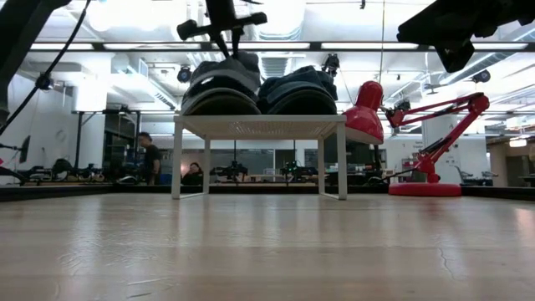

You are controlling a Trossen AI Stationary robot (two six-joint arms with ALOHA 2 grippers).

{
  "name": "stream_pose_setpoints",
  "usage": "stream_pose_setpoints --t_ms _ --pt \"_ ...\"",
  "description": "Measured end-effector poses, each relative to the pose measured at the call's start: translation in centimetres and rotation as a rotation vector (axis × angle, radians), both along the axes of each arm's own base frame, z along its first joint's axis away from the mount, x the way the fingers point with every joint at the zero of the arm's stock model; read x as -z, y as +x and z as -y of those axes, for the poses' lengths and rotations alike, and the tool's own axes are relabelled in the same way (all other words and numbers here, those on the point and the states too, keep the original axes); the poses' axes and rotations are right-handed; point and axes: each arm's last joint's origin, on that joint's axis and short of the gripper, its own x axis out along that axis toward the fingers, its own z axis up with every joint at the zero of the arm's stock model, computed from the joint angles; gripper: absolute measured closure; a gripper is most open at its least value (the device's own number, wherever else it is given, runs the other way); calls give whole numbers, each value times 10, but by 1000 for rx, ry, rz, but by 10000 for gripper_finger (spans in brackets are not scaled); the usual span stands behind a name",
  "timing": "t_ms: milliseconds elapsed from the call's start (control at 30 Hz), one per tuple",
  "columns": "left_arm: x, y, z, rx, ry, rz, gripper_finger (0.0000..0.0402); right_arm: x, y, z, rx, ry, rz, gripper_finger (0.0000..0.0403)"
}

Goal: Pick & Place hat
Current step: Stack the gray cap on the gray cap

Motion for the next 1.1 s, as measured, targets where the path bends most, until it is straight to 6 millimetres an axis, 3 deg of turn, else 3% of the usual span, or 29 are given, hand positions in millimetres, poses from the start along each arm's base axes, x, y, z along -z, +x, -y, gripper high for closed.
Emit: stream_pose_setpoints --t_ms 200,833,1100 --pt "-15 -14 4 -2 15 43 374 0 0 0 0 0 0 351" --pt "-6 -5 2 69 2 -10 373 0 0 0 0 0 1 351" --pt "-6 -5 1 76 -11 -3 322 0 0 0 1 3 2 351"
